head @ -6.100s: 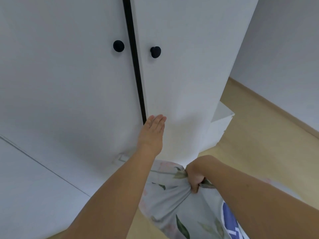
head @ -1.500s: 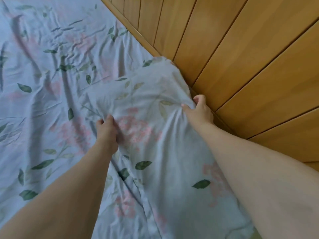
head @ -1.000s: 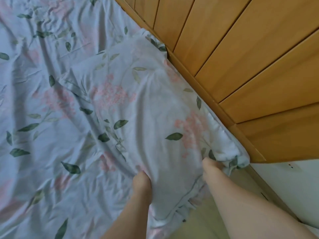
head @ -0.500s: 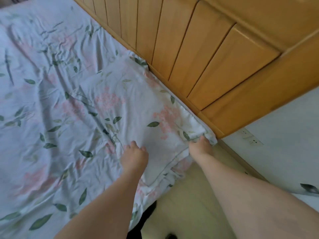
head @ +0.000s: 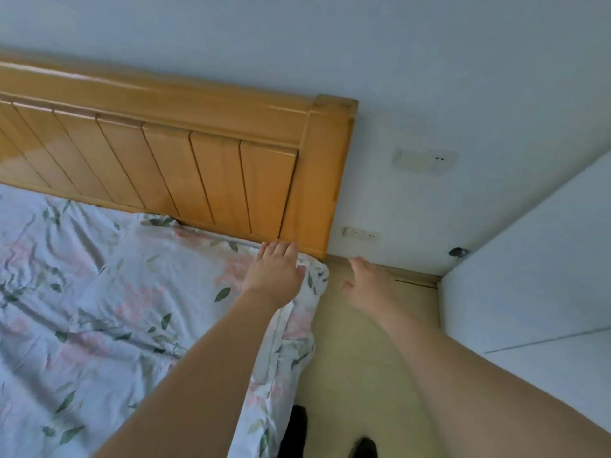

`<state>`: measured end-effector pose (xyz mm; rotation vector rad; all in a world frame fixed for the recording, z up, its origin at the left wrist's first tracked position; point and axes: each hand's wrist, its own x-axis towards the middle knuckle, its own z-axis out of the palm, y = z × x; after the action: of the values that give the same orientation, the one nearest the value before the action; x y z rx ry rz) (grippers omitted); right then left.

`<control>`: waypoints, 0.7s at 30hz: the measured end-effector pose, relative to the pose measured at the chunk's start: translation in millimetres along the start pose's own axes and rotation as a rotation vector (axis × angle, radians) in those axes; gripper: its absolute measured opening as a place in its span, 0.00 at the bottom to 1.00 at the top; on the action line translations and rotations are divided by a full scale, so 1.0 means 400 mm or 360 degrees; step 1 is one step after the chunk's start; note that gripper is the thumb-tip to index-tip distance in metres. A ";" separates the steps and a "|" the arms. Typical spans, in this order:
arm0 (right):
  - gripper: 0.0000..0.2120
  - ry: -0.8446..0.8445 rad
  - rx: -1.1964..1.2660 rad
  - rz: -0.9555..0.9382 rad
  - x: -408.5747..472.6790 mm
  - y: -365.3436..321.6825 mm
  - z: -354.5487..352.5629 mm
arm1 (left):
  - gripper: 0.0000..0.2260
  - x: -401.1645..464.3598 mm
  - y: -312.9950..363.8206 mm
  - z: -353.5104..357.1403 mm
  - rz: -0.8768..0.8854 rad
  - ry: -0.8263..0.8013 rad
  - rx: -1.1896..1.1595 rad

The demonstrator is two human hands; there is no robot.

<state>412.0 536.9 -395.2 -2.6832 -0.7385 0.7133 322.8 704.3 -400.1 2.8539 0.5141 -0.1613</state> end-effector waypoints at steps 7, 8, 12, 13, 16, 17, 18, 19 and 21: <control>0.22 0.0339 0.0286 0.0481 -0.206 0.312 -0.228 | 0.23 0.130 0.396 -0.103 0.0583 0.0052 0.0005; 0.21 0.0389 0.0305 0.0521 -0.238 0.344 -0.256 | 0.24 0.138 0.453 -0.111 0.0645 0.0050 -0.0014; 0.24 0.0632 0.0403 0.0663 -0.358 0.502 -0.351 | 0.25 0.178 0.707 -0.121 0.0984 0.0105 -0.0027; 0.25 0.0671 0.0415 0.0713 -0.381 0.539 -0.376 | 0.25 0.190 0.765 -0.126 0.1067 0.0121 -0.0043; 0.27 0.0745 0.0542 0.0882 -0.437 0.638 -0.460 | 0.24 0.228 0.936 -0.169 0.1343 0.0156 -0.0087; 0.28 0.0757 0.0614 0.0927 -0.447 0.666 -0.491 | 0.23 0.246 0.990 -0.188 0.1434 0.0183 -0.0091; 0.29 0.0769 0.0692 0.0966 -0.456 0.689 -0.521 | 0.23 0.265 1.041 -0.211 0.1519 0.0220 -0.0100; 0.29 0.0801 0.0773 0.1005 -0.461 0.717 -0.552 | 0.23 0.288 1.098 -0.235 0.1606 0.0254 -0.0110; 0.28 0.0907 0.0909 0.1054 -0.463 0.766 -0.608 | 0.23 0.328 1.204 -0.284 0.1748 0.0308 -0.0155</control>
<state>524.8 151.7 -233.0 -2.3542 0.4525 0.1884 623.9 337.8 -208.2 2.6254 -0.9894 0.3218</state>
